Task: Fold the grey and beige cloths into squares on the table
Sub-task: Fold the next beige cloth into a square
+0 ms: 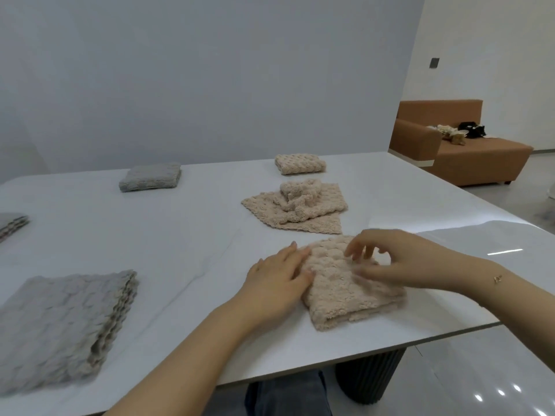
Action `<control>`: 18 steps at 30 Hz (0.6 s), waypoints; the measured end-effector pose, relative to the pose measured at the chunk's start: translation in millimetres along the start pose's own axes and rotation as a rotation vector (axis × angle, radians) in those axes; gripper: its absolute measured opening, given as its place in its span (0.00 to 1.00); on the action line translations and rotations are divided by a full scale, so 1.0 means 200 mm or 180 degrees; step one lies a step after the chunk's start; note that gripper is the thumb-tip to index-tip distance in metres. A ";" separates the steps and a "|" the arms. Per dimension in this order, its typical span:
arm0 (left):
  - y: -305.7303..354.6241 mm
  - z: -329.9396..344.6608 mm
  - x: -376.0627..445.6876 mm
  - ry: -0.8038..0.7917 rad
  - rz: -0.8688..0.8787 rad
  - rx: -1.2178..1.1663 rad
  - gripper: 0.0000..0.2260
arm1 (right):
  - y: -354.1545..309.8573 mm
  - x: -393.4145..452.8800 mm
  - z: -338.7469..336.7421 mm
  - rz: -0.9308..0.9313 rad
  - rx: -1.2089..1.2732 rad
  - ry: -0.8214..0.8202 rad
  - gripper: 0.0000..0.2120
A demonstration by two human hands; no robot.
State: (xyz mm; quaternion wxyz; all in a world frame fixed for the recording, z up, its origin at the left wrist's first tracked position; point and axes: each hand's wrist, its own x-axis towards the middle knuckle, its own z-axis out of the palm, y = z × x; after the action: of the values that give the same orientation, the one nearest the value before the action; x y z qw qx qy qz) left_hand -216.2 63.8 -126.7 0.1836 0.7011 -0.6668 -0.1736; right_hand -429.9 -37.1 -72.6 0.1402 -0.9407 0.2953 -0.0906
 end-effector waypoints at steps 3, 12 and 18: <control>-0.07 -0.15 0.00 0.0416 0.0170 0.0146 0.22 | -0.06 0.16 -0.04 -0.0057 -0.0300 0.0371 0.10; -0.41 -0.52 0.03 0.0911 -0.0217 0.0237 0.19 | -0.13 0.79 0.12 0.0367 -0.0960 0.0233 0.25; -0.75 -0.67 0.06 0.1259 -0.0412 -0.0036 0.13 | -0.09 1.03 0.27 0.0942 -0.0621 0.0431 0.17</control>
State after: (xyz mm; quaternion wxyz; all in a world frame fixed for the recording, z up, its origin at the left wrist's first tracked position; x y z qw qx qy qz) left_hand -19.4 62.5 -82.7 0.3033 0.7620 -0.5702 -0.0477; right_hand -241.1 -131.3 -100.9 0.0399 -0.8879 0.4465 -0.1031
